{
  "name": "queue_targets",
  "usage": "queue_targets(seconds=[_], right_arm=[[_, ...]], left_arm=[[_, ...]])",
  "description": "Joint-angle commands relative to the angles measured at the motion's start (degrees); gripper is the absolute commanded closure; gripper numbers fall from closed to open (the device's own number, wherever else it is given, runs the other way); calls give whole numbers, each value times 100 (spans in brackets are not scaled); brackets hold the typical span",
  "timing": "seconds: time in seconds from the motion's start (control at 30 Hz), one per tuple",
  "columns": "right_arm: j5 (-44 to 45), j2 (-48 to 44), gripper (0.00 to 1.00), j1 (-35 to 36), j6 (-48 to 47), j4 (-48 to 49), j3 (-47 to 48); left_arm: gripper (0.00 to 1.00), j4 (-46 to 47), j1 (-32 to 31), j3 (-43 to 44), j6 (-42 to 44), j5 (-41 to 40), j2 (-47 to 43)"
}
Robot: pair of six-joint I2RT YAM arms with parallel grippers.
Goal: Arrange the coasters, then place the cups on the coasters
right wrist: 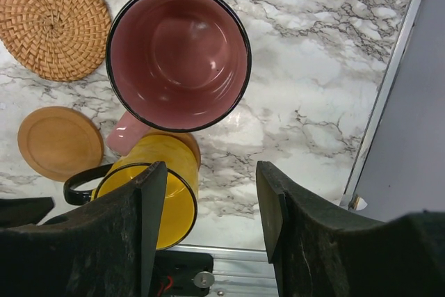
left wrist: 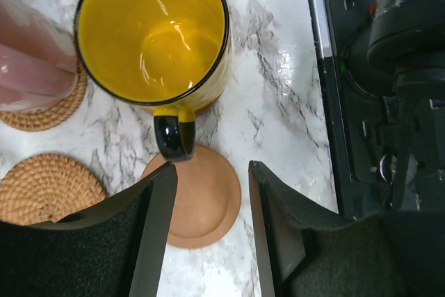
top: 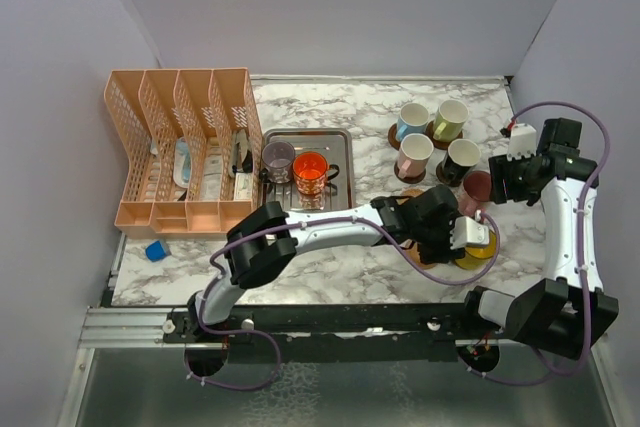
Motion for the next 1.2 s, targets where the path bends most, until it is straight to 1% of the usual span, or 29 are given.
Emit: queue_targets(seconds=[0.0,0.13,0.3,0.47,0.67,0.73,0.87,1.07,1.17], right_arm=[[78,-54,46,-37,110,84,-103],[235,-27,46,-37,117,169,-124],[91,83,46,-37,149,176,-89],[111,66,46,-37,102,248,-163],[105,108,46,-37,96,294,-154],[65,141,46,-37,110,289,-150],[91,148,46,-37,120,307,-168],[159,185,46,-37,152,305,-157],[143,216,46,-37,175,282,-99]], left_arm=[[52,354,-38,278,-91,222,394],[53,405,-36,527,-294,134,665],[57,441,-45,783,-520,-169,955],[57,322,-61,937,-383,-646,1003],[54,355,-71,793,-33,-1123,859],[52,417,-71,768,62,-1097,861],[50,440,-71,805,133,-728,941],[50,449,-80,924,117,-225,1090],[50,509,-81,990,126,-170,1180]])
